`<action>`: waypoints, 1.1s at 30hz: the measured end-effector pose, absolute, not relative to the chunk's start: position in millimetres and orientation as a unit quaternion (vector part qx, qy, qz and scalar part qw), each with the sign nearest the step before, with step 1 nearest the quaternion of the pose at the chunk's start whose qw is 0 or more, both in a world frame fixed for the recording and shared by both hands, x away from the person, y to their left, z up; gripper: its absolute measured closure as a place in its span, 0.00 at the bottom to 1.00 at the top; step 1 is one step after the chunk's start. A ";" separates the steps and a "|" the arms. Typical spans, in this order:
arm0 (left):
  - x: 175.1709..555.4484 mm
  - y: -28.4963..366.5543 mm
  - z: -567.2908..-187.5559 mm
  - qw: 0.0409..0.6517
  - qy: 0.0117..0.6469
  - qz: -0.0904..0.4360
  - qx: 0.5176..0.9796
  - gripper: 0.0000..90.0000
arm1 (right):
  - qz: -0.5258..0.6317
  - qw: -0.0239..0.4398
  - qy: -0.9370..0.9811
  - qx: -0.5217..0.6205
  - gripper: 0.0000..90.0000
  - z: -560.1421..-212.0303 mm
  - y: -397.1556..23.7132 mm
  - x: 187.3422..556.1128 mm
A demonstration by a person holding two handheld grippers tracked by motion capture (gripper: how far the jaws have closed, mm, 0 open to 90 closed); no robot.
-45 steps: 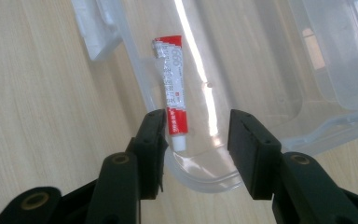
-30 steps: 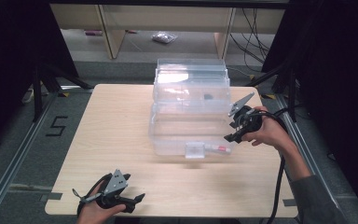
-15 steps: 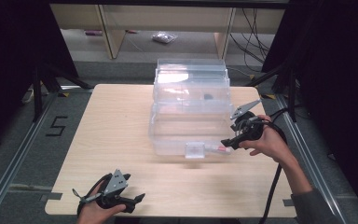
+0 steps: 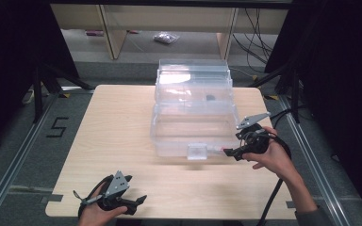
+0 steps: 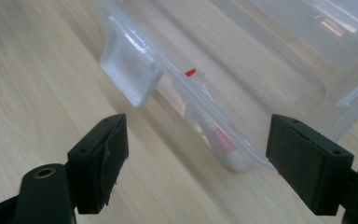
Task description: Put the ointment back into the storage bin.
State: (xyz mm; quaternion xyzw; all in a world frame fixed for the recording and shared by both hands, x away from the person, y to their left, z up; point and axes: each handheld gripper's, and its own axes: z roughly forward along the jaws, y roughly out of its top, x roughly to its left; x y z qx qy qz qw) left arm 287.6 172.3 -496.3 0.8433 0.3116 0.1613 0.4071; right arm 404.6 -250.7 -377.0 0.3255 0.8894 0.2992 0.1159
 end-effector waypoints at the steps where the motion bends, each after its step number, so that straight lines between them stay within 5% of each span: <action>1: 287.6 172.3 -496.3 0.407 0.312 0.161 0.843 0.17 | 0.299 0.116 0.889 0.325 0.24 -377.0 -250.7 404.6; 33: 287.0 172.6 -495.3 0.408 0.313 0.160 0.843 0.17 | 0.322 0.117 0.876 0.339 0.22 -400.6 -246.1 377.0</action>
